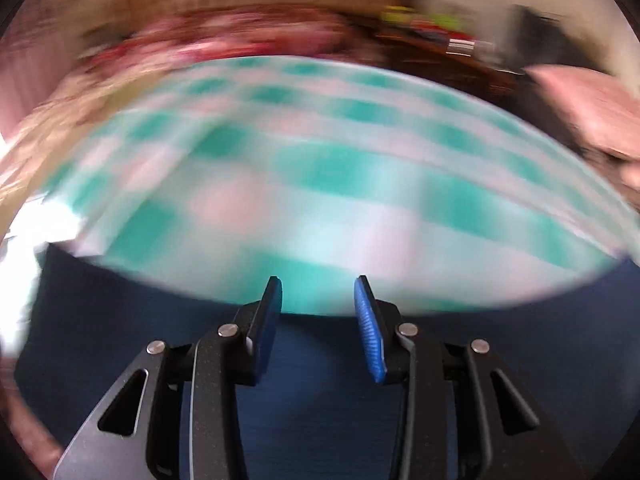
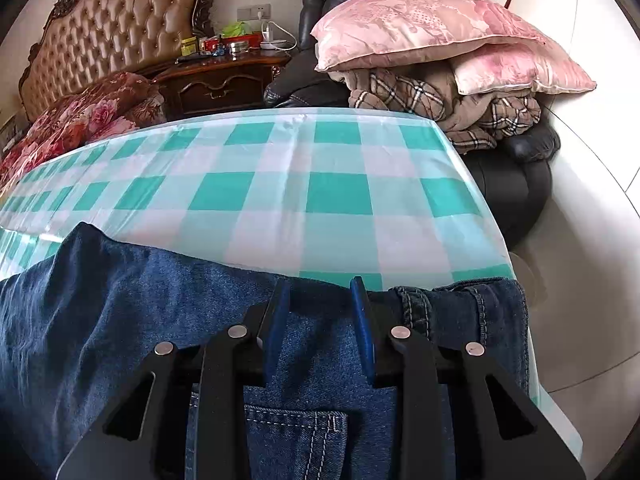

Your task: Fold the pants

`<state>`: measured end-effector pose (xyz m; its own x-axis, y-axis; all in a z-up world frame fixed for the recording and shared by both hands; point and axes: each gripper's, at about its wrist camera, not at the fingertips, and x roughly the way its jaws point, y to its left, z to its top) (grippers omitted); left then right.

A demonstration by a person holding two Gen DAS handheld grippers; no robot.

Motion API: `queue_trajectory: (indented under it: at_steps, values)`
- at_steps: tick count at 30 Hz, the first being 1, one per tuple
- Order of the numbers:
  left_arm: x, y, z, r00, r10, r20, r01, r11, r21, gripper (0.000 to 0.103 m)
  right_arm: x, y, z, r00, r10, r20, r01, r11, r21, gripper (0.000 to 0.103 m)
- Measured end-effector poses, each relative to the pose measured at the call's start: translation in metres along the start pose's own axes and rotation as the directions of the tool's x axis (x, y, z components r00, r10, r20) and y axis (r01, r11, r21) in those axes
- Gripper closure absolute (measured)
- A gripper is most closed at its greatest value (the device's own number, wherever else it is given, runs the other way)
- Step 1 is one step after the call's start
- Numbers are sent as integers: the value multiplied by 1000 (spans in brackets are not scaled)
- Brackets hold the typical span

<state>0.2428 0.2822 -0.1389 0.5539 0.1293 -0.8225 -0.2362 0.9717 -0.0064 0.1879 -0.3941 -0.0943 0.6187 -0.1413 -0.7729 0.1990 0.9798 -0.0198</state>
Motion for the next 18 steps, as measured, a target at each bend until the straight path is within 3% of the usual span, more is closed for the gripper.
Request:
queue_trajectory:
  at_steps: [1,3,5,7,8,10,11,14,16,18]
  values:
    - [-5,25,4,999,47,18,-46,998,-44,65,-7,1,0,1000,-20,1,20,1000,11,72]
    - [-21,52,8,997,52,60,-47,996,-78,67,-30,11,-3,998,-53,44,53,998,-13,60]
    - [-39,55,2,995,-42,92,45,999,-24,67,-46,23,-11,997,-34,68,39,997,-68,48]
    - [-38,51,-7,989,-137,63,136,991,22,66,-52,34,-24,997,-53,53,58,994,-96,46]
    - [-28,53,-11,989,-142,29,142,990,23,67,-53,37,-30,997,-58,41,62,993,-99,46]
    - [-12,67,-15,998,-57,-6,57,998,-4,68,-54,38,-38,997,-71,23,73,994,-79,44]
    - [-11,80,-15,998,-56,5,56,998,-40,83,-55,37,-42,997,-77,13,78,995,-62,41]
    - [-24,110,-10,993,112,28,-106,984,-144,80,-61,38,-55,998,-70,6,70,997,-32,35]
    - [-37,108,-17,995,86,60,-74,982,-172,80,-61,39,-65,995,-99,0,99,995,-30,32]
    - [-49,84,-24,996,42,83,-33,995,-99,80,-59,38,-74,990,-143,-22,142,989,-31,32]
